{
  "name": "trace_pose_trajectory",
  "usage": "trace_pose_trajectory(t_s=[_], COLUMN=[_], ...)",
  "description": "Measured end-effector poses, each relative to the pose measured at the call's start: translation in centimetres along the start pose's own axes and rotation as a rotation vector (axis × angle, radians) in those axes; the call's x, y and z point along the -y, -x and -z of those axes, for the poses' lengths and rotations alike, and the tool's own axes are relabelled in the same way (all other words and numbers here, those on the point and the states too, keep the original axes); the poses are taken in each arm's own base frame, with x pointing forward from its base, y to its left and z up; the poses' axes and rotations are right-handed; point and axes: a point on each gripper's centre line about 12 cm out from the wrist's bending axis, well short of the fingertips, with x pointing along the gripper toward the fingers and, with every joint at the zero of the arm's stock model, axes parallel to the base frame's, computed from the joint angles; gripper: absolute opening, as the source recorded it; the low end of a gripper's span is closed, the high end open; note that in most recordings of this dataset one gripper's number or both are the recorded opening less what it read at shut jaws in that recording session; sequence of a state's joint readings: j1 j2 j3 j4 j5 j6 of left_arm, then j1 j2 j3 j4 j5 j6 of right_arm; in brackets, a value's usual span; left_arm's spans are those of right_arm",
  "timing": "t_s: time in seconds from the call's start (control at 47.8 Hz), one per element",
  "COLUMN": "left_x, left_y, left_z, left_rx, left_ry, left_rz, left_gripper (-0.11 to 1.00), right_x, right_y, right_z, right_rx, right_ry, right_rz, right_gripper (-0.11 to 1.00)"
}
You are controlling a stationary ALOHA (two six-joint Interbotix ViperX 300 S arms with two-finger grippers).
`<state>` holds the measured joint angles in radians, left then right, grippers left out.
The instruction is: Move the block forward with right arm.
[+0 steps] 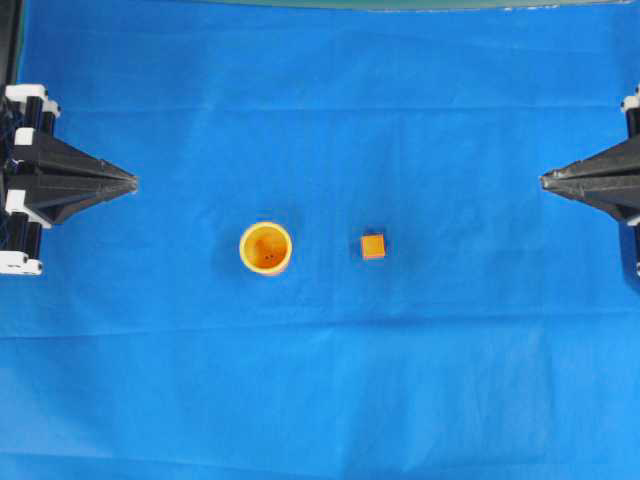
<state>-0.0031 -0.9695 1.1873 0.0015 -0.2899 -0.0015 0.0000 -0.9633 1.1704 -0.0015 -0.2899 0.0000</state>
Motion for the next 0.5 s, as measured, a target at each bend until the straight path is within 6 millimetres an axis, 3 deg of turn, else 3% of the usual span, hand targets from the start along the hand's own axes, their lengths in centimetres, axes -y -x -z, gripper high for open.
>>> trace_pose_trajectory(t_s=[0.188,0.502], left_x=[-0.1,-0.1], left_y=[-0.2,-0.3], left_z=[0.0,0.0], left_rx=[-0.068,-0.107], left_ry=[-0.002,-0.001], left_rz=[-0.002,-0.002], left_gripper=[0.01,0.01], right_x=[0.0,0.0], right_y=[-0.4,-1.9], right_z=[0.0,0.1], right_rx=[-0.091,-0.448], right_ry=[-0.02,-0.024], right_rz=[0.001,0.006], right_gripper=[0.0,0.0])
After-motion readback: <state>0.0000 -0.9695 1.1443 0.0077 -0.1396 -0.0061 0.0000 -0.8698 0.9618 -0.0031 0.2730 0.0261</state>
